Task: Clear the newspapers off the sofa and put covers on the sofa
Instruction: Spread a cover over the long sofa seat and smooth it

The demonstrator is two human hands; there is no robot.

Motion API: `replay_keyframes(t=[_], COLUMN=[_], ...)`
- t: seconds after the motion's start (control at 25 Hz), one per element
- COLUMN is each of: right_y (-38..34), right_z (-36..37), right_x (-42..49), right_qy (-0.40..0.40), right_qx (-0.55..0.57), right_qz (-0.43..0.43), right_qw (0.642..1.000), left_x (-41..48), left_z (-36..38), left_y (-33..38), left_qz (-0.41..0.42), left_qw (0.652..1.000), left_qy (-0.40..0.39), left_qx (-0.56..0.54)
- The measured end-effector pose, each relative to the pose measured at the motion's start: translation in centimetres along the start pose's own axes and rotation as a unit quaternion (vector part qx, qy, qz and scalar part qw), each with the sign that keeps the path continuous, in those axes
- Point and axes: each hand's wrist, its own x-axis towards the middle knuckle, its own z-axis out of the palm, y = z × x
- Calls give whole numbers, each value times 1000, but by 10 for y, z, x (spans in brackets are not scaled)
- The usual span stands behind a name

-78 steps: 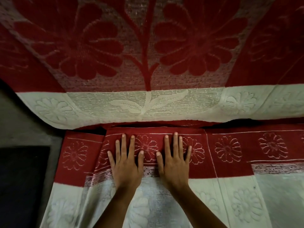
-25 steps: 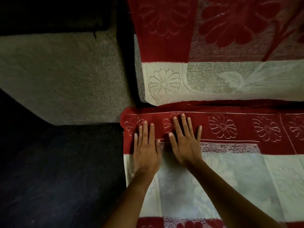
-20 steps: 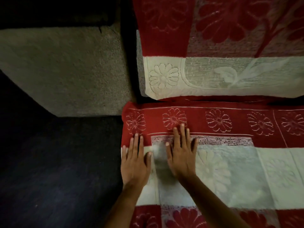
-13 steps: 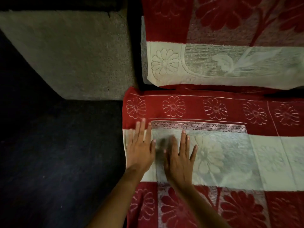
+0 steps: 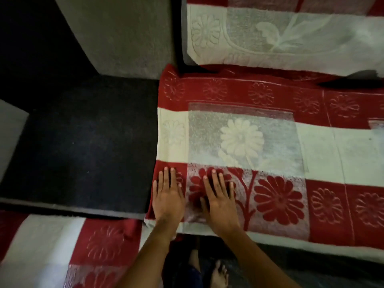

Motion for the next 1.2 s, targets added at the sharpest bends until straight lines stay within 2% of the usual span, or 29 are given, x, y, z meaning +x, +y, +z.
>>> replay_keyframes(t=[0.12,0.2,0.28,0.36,0.48,0.6,0.68,0.72,0.8,0.84,0.92,1.0,1.04,1.08,1.12,1.2], right_y=[0,-1,-2,2,11,16,17,19,36,50,85,122,142,162,182,214], right_z=[5,2,-2,-6,-8,-3,-5,-8,-13,-14,-13,-11,-9,-9,-9,-7], right_x=[-56,-80,-89,-92,-109,-133,-147,-153,-167,-172,-179,-183,-183,-182,-180,-171], right_qy=[-16,-13,-14,-45,-103,-98,-49,-18,38,55,63,69,84,104,120,143], right_qx=[9,53,91,106,96,156,240,297,408,453,542,629,663,689,707,730], right_qz=[-50,-16,54,91,68,57,112,170,326,408,534,583,586,580,569,548], right_qw=[999,998,994,989,988,981,963,939,852,791,646,509,458,423,403,383], left_x=[-33,-56,-77,-91,-111,-135,-148,-153,-164,-168,-171,-170,-169,-167,-166,-165], left_z=[-4,-4,5,18,30,34,37,41,53,59,69,76,80,82,86,95], left_y=[2,10,13,7,-5,2,16,25,50,64,94,122,135,149,161,182], left_qz=[-13,37,86,86,62,51,67,70,26,-27,-157,-246,-267,-280,-286,-282], left_qw=[999,997,994,994,993,991,987,980,948,924,861,790,765,746,734,724], left_qy=[-44,-56,-64,-73,-89,-117,-130,-151,-219,-252,-298,-328,-338,-343,-346,-351], left_qx=[26,26,1,-15,-34,-46,-70,-109,-229,-287,-382,-456,-480,-497,-510,-522])
